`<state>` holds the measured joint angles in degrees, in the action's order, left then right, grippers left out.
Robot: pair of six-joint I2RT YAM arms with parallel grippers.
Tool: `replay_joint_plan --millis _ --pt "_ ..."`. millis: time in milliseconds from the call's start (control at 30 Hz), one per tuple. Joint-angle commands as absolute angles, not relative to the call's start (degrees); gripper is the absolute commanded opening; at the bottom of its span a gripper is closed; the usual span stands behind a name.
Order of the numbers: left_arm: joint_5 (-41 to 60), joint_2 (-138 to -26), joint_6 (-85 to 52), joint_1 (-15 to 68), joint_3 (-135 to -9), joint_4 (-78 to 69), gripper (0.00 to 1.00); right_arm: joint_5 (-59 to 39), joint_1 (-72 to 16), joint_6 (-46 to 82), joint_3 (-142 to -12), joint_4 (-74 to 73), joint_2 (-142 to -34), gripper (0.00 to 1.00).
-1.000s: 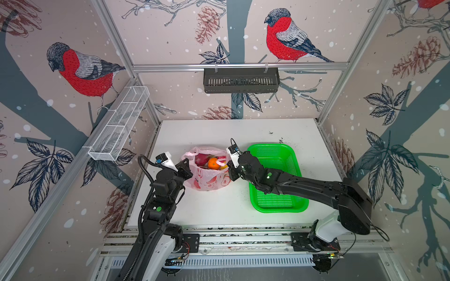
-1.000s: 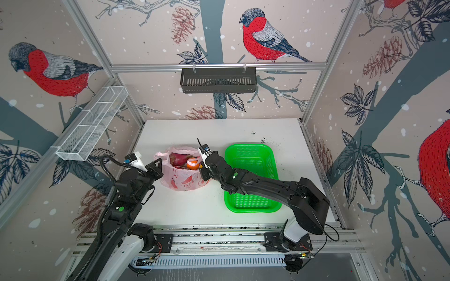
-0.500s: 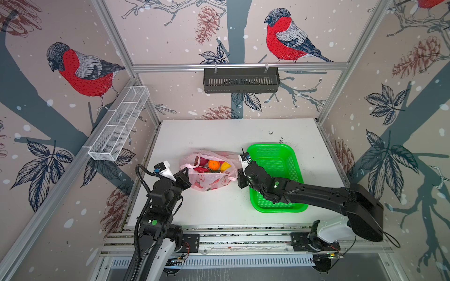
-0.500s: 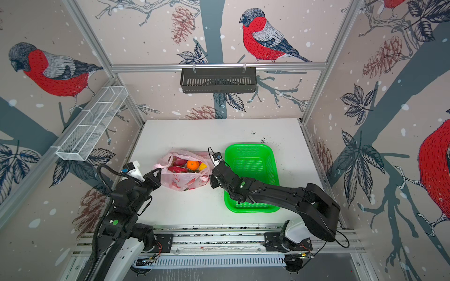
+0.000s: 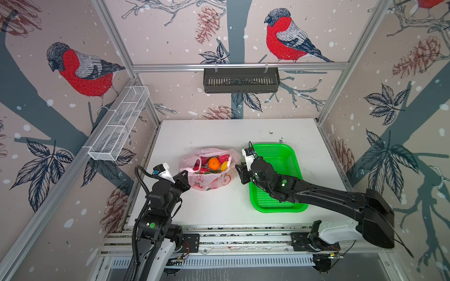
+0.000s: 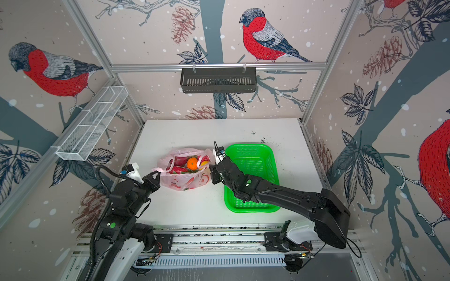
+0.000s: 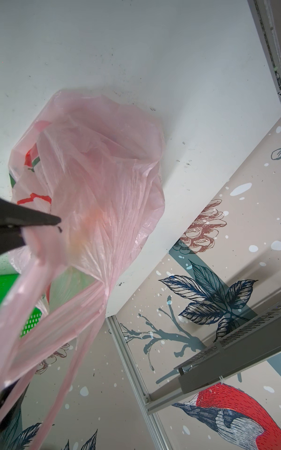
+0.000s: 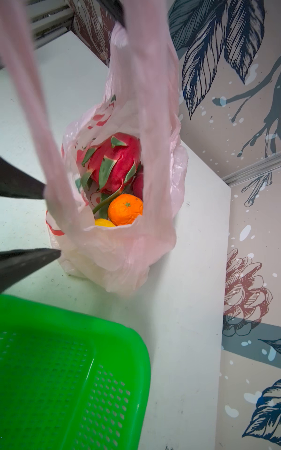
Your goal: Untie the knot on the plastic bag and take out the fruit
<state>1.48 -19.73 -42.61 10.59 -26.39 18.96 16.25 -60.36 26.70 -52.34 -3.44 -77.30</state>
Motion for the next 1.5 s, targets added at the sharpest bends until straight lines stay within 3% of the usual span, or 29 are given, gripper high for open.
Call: replay_joint_plan --millis 0,167,400,633,833,1133,1467 --pt "2.5 -20.5 -43.0 10.5 -27.0 16.6 0.00 16.6 -61.4 25.4 -53.2 -0.2 -76.2 0.43" --pt "3.6 -21.7 -43.1 10.6 -26.9 14.5 0.00 18.5 -66.0 24.9 -55.4 4.1 -75.0 0.44" --pt "3.8 -21.4 -43.5 10.5 -26.7 13.4 0.00 24.6 -76.3 25.5 -61.2 9.6 -75.8 0.27" --pt "3.5 -19.9 -43.3 10.5 -26.9 14.1 0.00 31.4 -83.9 20.9 -69.6 12.1 -75.8 0.25" --pt "3.2 -18.4 -43.7 10.5 -26.6 14.7 0.00 24.9 -78.2 20.5 -80.6 15.4 -81.6 0.20" --pt "1.8 -17.5 -44.4 10.5 -26.2 14.5 0.00 17.2 -69.2 18.9 -103.6 27.6 -101.2 0.10" --pt "2.1 -18.0 -44.8 10.5 -25.9 13.0 0.00 16.7 -65.2 20.8 -104.4 27.6 -110.6 0.07"
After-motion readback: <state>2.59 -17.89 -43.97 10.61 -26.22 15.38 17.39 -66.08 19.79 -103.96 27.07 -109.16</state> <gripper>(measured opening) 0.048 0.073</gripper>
